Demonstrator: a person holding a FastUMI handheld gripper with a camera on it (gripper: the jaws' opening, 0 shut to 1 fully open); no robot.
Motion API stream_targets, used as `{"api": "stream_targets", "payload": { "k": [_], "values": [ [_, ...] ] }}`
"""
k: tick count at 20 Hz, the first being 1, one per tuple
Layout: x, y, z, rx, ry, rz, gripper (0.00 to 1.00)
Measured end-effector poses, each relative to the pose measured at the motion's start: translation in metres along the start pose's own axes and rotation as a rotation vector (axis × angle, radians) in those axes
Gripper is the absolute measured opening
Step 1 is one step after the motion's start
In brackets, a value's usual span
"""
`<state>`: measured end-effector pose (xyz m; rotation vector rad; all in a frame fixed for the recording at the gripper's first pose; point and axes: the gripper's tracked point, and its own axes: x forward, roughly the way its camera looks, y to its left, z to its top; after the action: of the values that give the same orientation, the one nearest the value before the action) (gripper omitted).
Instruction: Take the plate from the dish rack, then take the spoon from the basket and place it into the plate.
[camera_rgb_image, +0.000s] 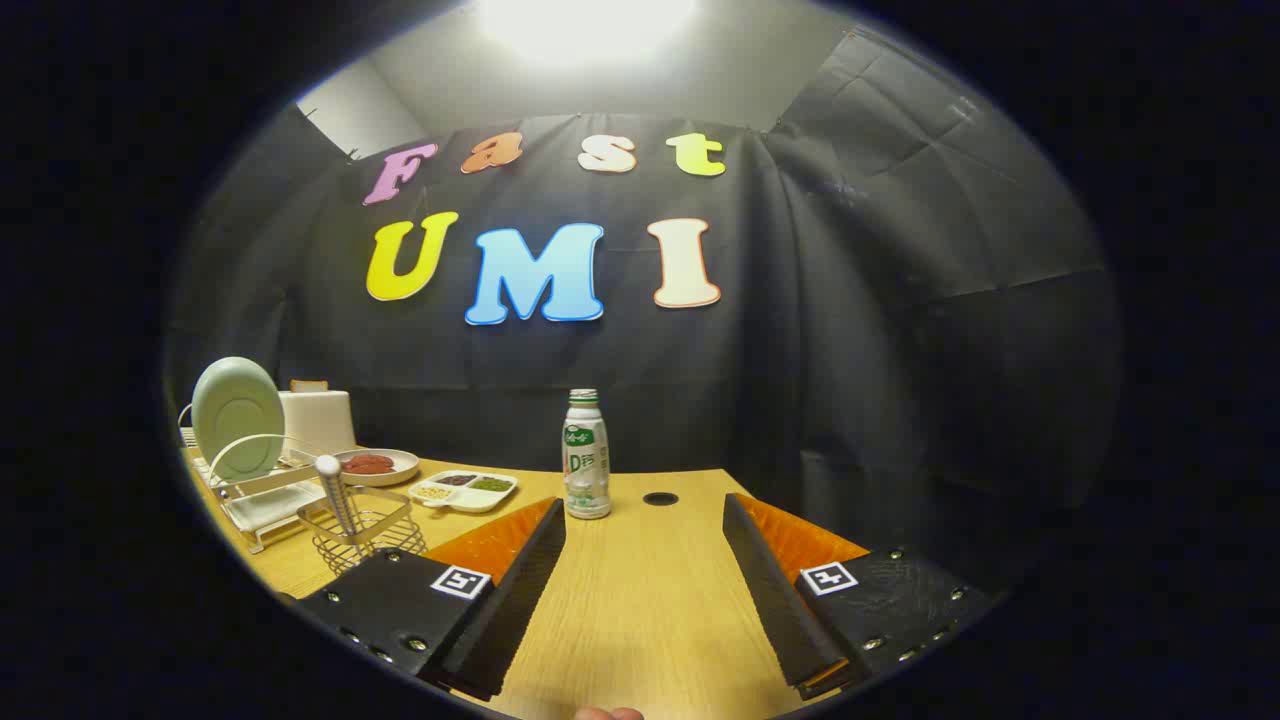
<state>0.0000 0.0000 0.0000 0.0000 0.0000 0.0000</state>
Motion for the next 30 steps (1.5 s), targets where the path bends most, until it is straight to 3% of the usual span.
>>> {"api": "stream_targets", "payload": {
  "k": [6, 10, 13, 20, 25, 30],
  "values": [
    [-0.081, -0.027, 0.058, -0.068, 0.052, -0.238, 0.97],
    [-0.127, 0.026, 0.110, -0.040, 0.075, -0.266, 0.97],
    [-0.139, 0.094, 0.150, -0.015, 0.065, -0.207, 0.97],
    [-0.129, 0.256, 0.214, 0.039, 0.003, 0.046, 0.97],
    [-0.114, 0.329, 0.212, 0.044, 0.026, 0.176, 0.97],
    [-0.095, 0.389, 0.165, 0.077, 0.196, 0.258, 0.97]
  ]
}}
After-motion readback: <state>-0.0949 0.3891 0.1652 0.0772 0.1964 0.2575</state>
